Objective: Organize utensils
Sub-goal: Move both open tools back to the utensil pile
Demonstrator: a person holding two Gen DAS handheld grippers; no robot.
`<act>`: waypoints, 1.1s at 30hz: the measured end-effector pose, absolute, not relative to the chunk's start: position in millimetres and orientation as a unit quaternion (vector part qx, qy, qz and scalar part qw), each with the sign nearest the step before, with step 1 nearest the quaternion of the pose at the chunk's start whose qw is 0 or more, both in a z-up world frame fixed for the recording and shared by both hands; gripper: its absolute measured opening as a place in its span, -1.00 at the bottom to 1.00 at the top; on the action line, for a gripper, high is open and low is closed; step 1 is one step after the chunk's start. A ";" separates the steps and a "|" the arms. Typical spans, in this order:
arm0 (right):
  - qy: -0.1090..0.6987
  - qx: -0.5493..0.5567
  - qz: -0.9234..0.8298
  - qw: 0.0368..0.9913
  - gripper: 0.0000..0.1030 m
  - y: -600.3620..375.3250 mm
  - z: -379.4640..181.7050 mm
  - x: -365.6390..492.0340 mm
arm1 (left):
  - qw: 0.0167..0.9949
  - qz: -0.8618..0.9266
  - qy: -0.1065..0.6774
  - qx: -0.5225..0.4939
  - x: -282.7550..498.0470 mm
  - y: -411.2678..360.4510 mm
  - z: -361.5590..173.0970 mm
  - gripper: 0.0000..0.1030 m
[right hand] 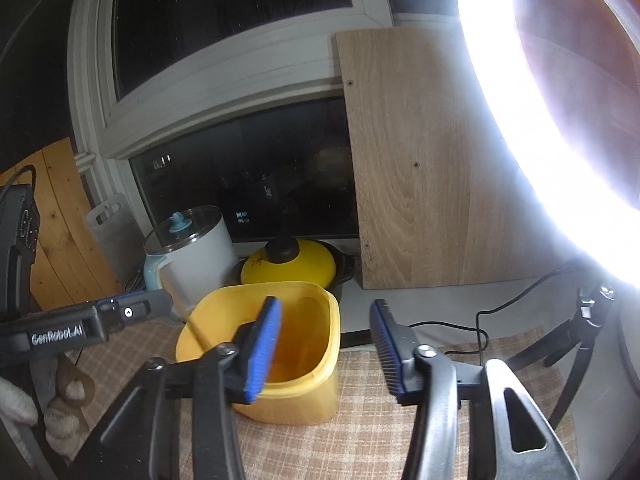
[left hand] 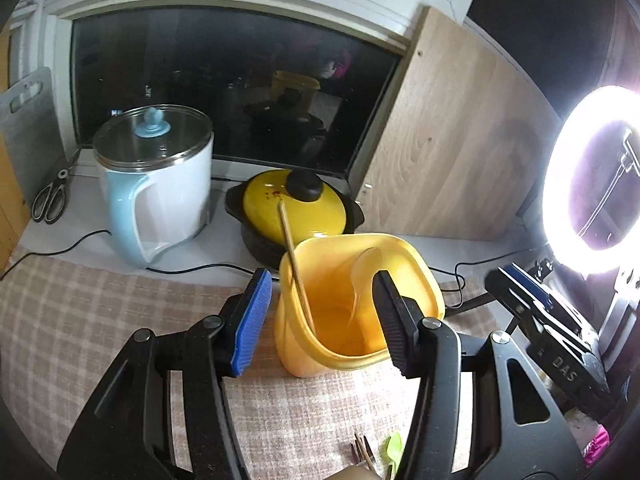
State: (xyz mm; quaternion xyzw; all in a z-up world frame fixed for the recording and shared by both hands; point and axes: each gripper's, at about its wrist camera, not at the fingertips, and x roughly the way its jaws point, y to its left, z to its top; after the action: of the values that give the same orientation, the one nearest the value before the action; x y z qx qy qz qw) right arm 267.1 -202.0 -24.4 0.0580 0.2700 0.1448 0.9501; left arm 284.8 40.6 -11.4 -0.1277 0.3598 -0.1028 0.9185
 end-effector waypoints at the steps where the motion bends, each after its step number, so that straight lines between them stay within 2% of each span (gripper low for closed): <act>1: 0.270 0.061 0.147 0.950 0.08 -204.2 -23.5 264.4 | 0.920 -0.101 0.358 -0.128 282.5 42.1 -9.4 0.03; 5: 0.263 0.068 0.154 0.950 0.35 -214.6 -19.7 248.8 | 0.923 -0.094 0.351 -0.122 269.2 44.5 -2.0 0.03; 7: 0.258 0.069 0.155 0.951 0.57 -221.4 -17.7 238.7 | 0.925 -0.093 0.347 -0.124 259.6 45.5 1.0 0.03; 15: 0.268 0.064 0.219 0.936 0.98 -246.3 -25.3 195.7 | 0.930 -0.076 0.341 -0.110 208.4 45.8 1.6 0.03; 19: 0.309 0.044 0.251 0.916 0.99 -253.1 -44.6 184.5 | 0.925 -0.062 0.358 -0.109 178.1 47.8 -9.1 0.03; 26: 0.411 0.094 0.286 0.860 0.96 -273.6 -91.8 188.3 | 0.902 -0.038 0.405 -0.143 127.6 54.1 -45.2 0.03; 29: 0.459 0.117 0.292 0.831 0.80 -277.6 -115.9 193.9 | 0.885 -0.027 0.437 -0.161 111.4 58.9 -67.4 0.02; 31: 0.484 0.146 0.300 0.809 0.70 -280.1 -130.9 195.8 | 0.869 -0.018 0.460 -0.179 101.4 64.7 -84.1 -0.13; 33: 0.514 0.175 0.307 0.782 0.57 -279.7 -148.0 200.6 | 0.850 -0.015 0.487 -0.200 94.1 71.1 -100.2 -0.20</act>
State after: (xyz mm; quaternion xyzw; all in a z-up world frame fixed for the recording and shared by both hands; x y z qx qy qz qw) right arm 200.6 -279.7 -148.0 0.1749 0.5137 0.3066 0.7820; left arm 94.1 71.1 -100.2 -0.2003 0.4873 -0.0147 0.8498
